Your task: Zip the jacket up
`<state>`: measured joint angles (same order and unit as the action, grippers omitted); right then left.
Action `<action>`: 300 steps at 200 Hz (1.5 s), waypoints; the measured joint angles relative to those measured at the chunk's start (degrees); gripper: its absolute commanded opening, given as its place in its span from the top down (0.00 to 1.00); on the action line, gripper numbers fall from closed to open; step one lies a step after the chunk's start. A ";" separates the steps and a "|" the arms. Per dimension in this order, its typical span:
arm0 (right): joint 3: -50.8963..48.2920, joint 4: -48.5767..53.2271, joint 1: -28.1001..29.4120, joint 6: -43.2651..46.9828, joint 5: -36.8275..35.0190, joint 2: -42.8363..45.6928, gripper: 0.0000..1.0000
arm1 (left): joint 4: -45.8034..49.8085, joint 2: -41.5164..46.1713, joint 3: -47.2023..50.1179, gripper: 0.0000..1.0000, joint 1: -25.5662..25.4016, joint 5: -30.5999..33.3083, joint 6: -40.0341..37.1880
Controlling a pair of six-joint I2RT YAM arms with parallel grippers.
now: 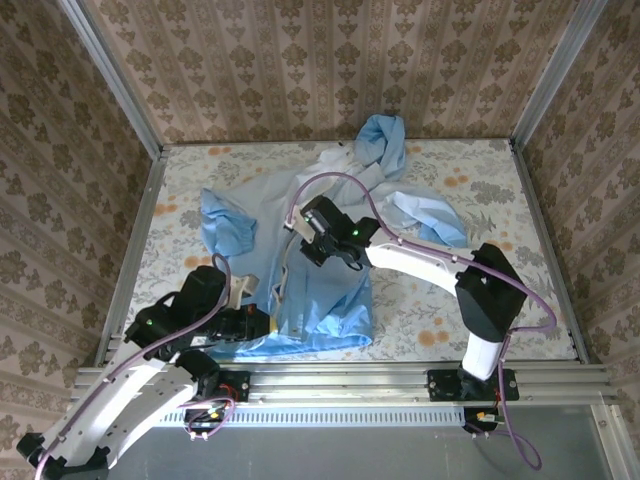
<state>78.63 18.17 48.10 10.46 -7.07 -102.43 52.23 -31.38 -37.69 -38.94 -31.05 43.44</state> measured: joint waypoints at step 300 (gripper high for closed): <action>-12.81 -9.90 4.31 16.37 31.63 9.90 0.56 | 8.55 2.05 -0.44 1.00 0.46 -0.26 -0.26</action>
<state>65.82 8.27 52.40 26.83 24.56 -92.53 60.77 -29.32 -38.13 -38.48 -31.31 43.18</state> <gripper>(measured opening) 0.427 0.040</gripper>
